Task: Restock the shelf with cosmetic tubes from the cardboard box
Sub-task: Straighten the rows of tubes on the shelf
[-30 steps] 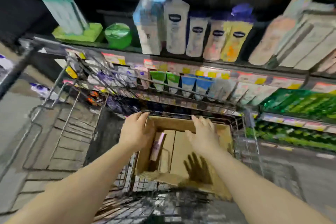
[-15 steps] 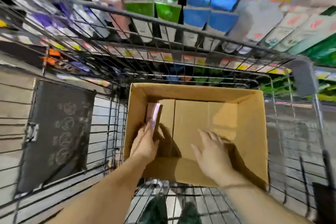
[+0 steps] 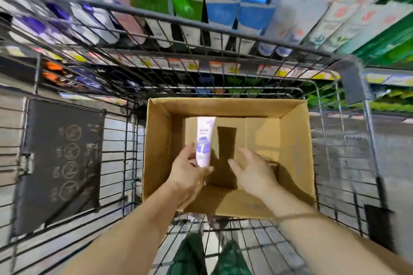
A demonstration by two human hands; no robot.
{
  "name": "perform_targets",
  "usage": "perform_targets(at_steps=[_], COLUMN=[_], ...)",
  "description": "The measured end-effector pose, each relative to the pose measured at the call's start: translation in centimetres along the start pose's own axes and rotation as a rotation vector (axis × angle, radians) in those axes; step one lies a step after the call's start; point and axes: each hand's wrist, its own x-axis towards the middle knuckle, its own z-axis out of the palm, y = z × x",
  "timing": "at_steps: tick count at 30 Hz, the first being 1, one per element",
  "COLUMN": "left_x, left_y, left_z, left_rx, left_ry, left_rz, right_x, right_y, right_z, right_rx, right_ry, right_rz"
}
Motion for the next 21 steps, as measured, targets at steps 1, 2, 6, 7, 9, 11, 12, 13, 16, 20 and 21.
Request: perform_targets(at_steps=[1, 2, 6, 7, 9, 11, 12, 13, 16, 20, 21], left_x=[-0.9, -1.9, -6.8, -8.0, -10.6, -12.9, -14.0, -15.2, -18.4, -22.0, -22.8], left_y=[1.2, 2.6, 8.9, 10.7, 14.7, 18.9, 21.2, 23.5, 30.1, 36.6, 37.8], left_z=[0.1, 0.1, 0.0, 0.0, 0.1, 0.5, 0.9, 1.3, 4.6, 12.8, 15.5], left_rx=[-0.006, 0.0, 0.073, 0.068, 0.074, 0.09, 0.087, 0.1, 0.157, 0.089, 0.09], left_ry=[-0.048, -0.088, -0.177, -0.189, -0.222, -0.283, -0.326, -0.359, -0.462, -0.44, -0.43], left_rz=[0.053, 0.113, 0.349, 0.395, 0.495, 0.55, 0.566, 0.59, 0.703, 0.719, 0.743], right_x=[-0.3, -0.8, -4.7, -5.8, -8.4, -10.9, -12.2, -13.5, -16.5, -19.8, -20.4], right_y=[-0.7, -1.5, -4.8, -5.3, -6.1, -6.4, -6.3, -6.0, -4.2, 0.8, 2.5], right_z=[-0.4, -1.0, -6.3, -8.0, -11.5, -15.4, -17.4, -19.6, -25.9, -34.0, -35.9], right_rx=[0.115, 0.223, 0.502, 0.568, 0.665, 0.705, 0.715, 0.714, 0.697, 0.693, 0.678], right_ry=[-0.046, -0.092, -0.086, -0.072, -0.054, -0.005, 0.031, 0.071, 0.185, 0.292, 0.325], right_rz=[0.016, 0.018, -0.069, -0.095, -0.157, -0.226, -0.259, -0.299, -0.42, -0.452, -0.46])
